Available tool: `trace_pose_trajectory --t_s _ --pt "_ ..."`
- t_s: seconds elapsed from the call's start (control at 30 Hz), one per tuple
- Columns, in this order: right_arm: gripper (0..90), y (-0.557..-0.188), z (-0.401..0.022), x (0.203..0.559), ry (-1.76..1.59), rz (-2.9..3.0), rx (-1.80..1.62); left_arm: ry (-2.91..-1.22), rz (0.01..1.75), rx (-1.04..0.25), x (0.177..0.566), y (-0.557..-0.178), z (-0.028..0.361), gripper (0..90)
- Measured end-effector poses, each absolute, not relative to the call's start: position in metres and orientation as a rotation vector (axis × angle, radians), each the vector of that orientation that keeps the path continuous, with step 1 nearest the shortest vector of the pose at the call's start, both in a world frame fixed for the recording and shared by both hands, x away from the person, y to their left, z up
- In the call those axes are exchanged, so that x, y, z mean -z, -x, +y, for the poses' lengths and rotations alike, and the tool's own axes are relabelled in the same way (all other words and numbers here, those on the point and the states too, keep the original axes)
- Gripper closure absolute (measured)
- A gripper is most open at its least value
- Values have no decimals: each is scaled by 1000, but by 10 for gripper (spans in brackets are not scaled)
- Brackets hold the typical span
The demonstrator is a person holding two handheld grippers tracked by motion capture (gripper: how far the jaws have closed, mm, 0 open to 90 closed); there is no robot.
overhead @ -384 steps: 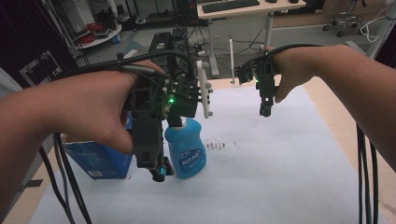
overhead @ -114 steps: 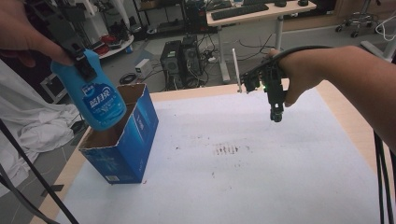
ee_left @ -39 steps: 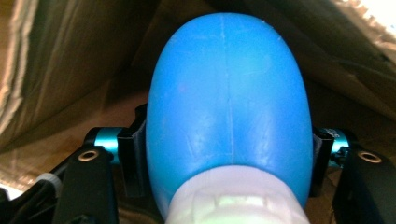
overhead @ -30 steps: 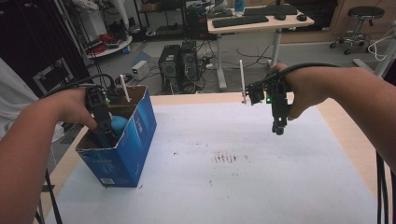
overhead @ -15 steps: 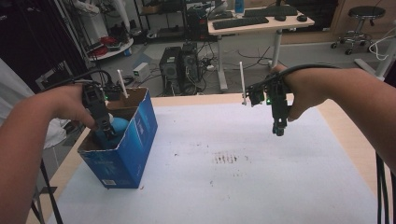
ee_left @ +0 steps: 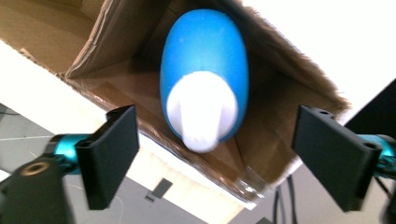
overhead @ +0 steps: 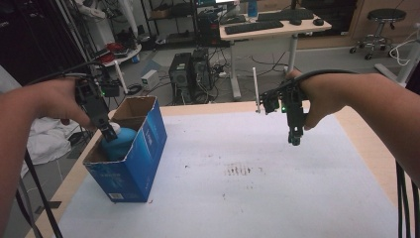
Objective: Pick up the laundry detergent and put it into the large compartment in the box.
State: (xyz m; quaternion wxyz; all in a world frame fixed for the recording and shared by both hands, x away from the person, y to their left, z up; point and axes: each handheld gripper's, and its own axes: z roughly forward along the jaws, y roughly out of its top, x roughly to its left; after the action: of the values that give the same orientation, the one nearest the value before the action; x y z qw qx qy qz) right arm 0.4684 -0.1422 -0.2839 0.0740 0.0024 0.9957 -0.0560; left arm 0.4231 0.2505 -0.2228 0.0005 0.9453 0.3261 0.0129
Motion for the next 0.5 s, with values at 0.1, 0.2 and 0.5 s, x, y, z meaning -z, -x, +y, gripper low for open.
trace_pose_trajectory --t_s 0.1,0.2,0.5 --pt "8 -467 -142 284 -14 2990 168 -2966 995 -44 212 -418 245 90" --pt "8 -467 -141 283 -8 2989 162 -2968 961 -33 204 -413 237 73" --pt "8 -464 -141 281 3 2986 158 -3020 786 -57 197 -401 200 32"
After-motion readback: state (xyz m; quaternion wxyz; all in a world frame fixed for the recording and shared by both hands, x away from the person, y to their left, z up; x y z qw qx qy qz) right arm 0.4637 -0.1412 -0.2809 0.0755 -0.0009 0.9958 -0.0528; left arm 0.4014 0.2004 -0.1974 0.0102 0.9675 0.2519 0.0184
